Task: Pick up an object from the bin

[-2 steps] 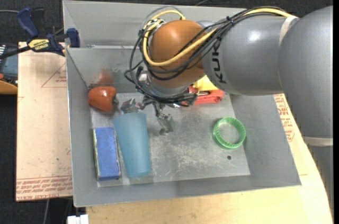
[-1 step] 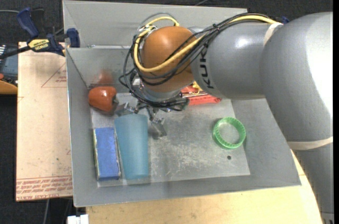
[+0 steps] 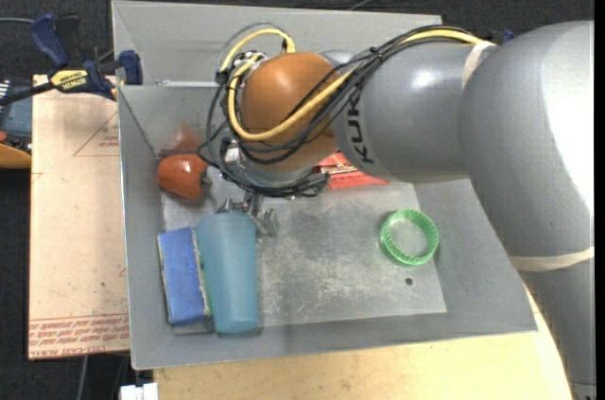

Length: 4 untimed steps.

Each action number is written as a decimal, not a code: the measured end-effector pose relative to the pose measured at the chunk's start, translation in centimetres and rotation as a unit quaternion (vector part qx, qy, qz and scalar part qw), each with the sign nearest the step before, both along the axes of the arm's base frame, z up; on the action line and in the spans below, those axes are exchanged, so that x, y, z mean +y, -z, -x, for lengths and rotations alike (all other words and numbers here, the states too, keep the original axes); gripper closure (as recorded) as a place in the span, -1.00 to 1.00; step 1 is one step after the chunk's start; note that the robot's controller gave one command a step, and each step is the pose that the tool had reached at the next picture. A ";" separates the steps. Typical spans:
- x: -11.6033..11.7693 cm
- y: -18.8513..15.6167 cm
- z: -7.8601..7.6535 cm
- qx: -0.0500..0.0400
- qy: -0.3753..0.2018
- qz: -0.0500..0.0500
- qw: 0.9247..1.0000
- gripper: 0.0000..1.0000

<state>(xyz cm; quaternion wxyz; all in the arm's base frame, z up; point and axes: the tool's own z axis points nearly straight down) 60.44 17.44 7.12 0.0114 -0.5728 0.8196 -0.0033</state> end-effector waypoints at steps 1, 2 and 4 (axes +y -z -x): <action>0.0 0.0 0.0 0.000 0.000 0.000 1.000 1.00; 0.0 -0.1 0.0 0.000 0.001 0.000 1.000 1.00; 0.1 -3.7 0.3 0.003 0.003 -0.001 1.000 1.00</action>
Offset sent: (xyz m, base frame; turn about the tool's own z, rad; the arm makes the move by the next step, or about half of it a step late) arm -0.0003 0.0000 0.0035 0.0002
